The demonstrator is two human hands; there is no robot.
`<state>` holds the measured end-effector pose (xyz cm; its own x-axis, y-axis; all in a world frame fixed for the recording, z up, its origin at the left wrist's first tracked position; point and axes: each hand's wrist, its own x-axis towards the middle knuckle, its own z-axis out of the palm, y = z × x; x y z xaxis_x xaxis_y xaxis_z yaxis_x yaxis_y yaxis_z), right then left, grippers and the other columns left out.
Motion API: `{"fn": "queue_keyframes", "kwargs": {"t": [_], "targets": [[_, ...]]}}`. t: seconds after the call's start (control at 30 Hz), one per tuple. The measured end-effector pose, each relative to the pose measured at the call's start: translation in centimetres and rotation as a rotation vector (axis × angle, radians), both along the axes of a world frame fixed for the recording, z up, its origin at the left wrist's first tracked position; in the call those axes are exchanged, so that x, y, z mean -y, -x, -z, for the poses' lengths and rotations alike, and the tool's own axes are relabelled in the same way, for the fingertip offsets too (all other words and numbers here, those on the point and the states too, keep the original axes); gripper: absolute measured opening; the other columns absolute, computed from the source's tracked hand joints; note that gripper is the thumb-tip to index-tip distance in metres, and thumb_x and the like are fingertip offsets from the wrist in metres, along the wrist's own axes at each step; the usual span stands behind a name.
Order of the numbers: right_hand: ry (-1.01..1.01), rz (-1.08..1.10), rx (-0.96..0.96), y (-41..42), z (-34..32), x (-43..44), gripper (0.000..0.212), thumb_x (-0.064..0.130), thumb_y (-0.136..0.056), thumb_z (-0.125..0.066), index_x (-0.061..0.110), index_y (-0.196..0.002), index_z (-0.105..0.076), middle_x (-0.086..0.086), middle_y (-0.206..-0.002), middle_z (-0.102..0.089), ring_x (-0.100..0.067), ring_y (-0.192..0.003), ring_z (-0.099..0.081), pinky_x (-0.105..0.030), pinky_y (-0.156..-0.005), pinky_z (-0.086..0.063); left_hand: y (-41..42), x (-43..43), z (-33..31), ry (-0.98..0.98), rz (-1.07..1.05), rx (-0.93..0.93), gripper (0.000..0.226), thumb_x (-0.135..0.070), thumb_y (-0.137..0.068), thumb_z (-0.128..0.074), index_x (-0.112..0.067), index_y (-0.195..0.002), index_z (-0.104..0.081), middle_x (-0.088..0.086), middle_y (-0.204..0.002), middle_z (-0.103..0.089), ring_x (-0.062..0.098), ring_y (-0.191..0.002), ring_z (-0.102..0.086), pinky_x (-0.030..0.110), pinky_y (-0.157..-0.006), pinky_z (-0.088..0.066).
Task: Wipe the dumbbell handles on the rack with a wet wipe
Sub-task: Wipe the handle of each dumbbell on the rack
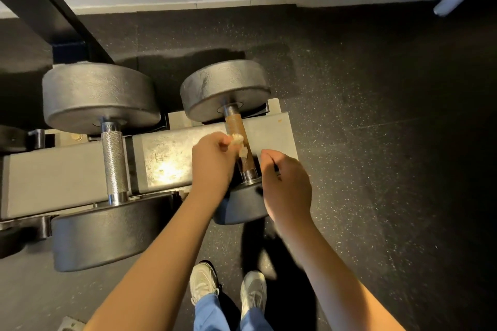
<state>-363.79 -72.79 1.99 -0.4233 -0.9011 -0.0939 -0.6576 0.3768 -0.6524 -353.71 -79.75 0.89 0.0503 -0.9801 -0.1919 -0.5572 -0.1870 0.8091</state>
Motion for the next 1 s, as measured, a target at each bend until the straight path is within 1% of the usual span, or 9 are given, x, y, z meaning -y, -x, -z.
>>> {"fn": "queue_keyframes", "kwargs": {"t": [0.13,0.2,0.33,0.53,0.67,0.77,0.87,0.93,1.0], "targets": [[-0.012,0.01,0.013,-0.1,-0.2,0.0,0.027,0.048,-0.084,-0.019,0.04,-0.066,-0.037,0.014,-0.062,-0.04,0.0,-0.062,-0.039,-0.014,-0.058,-0.025,-0.2,0.7,-0.2,0.02,0.002,-0.017,0.016,-0.021,-0.085,-0.069,-0.009,-0.074,-0.066,0.003,-0.073,-0.065,0.014,-0.069,-0.058,0.023,-0.065,-0.047],[-0.014,0.014,0.047,-0.1,-0.7,0.0,0.041,0.045,-0.09,-0.027,0.031,-0.095,-0.065,0.008,-0.089,-0.064,-0.009,-0.085,-0.056,-0.022,-0.074,-0.04,-0.2,1.8,-0.5,0.055,-0.044,-0.022,0.008,-0.015,-0.082,-0.071,-0.008,-0.08,-0.067,-0.001,-0.074,-0.063,0.01,-0.067,-0.056,0.016,-0.065,-0.047],[-0.068,-0.02,0.013,0.1,-1.4,0.0,0.039,0.032,-0.099,-0.038,0.02,-0.131,-0.056,-0.001,-0.124,-0.063,-0.016,-0.111,-0.056,-0.029,-0.093,-0.041,0.0,2.4,-0.4,0.078,-0.08,-0.034,0.006,-0.013,-0.083,-0.07,-0.009,-0.086,-0.067,-0.001,-0.078,-0.062,0.007,-0.067,-0.052,0.002,-0.055,-0.035],[-0.032,-0.034,-0.027,0.0,-1.5,0.1,0.05,0.038,-0.092,-0.029,0.016,-0.121,-0.064,-0.005,-0.111,-0.069,-0.02,-0.099,-0.06,-0.027,-0.08,-0.041,-0.7,-0.4,0.4,-0.152,0.048,-0.064,0.023,-0.025,-0.085,-0.07,-0.003,-0.078,-0.067,0.008,-0.076,-0.068,0.02,-0.071,-0.061,0.026,-0.067,-0.049],[-0.071,-0.036,-0.003,0.1,-1.8,0.1,0.034,0.027,-0.098,-0.041,0.017,-0.119,-0.065,-0.003,-0.11,-0.069,-0.017,-0.097,-0.057,-0.029,-0.085,-0.042,-1.8,-1.0,-0.3,-0.242,0.135,-0.086,0.013,-0.016,-0.08,-0.076,-0.015,-0.072,-0.066,-0.002,-0.071,-0.065,0.009,-0.065,-0.058,0.006,-0.055,-0.04],[-0.08,-0.103,0.061,0.1,-2.3,0.4,0.031,0.026,-0.097,-0.045,0.021,-0.122,-0.063,0.003,-0.114,-0.067,-0.013,-0.101,-0.058,-0.034,-0.094,-0.044,-2.1,-1.3,-1.5,-0.205,0.1,-0.174,0.018,-0.011,-0.077,-0.077,-0.023,-0.073,-0.065,-0.004,-0.07,-0.065,0.007,-0.064,-0.057,0.014,-0.062,-0.048],[-0.079,-0.14,0.242,0.3,-3.4,1.6,0.027,0.027,-0.096,-0.05,0.025,-0.119,-0.065,0.007,-0.105,-0.069,-0.008,-0.091,-0.061,-0.022,-0.08,-0.049,-2.0,-1.3,-2.6,-0.117,0.119,-0.217,0.022,-0.009,-0.074,-0.078,-0.026,-0.075,-0.064,-0.008,-0.068,-0.062,0.0,-0.061,-0.055,0.016,-0.063,-0.048],[-0.08,-0.161,0.311,0.5,-4.1,2.9,0.021,0.027,-0.094,-0.055,0.023,-0.108,-0.07,0.01,-0.094,-0.07,0.0,-0.082,-0.061,-0.012,-0.071,-0.048,-1.8,-1.0,-3.3,-0.058,0.159,-0.213,0.021,-0.009,-0.075,-0.077,-0.025,-0.077,-0.065,-0.006,-0.072,-0.064,-0.003,-0.062,-0.055,0.011,-0.062,-0.045],[-0.056,-0.145,0.378,0.4,-4.6,4.1,0.011,0.022,-0.09,-0.061,0.024,-0.089,-0.071,0.011,-0.085,-0.07,0.0,-0.079,-0.064,-0.018,-0.074,-0.053,-1.9,-0.5,-3.9,0.019,0.212,-0.166,0.017,-0.01,-0.079,-0.074,-0.025,-0.083,-0.068,-0.005,-0.082,-0.065,0.0,-0.073,-0.058,0.013,-0.068,-0.046]]}}
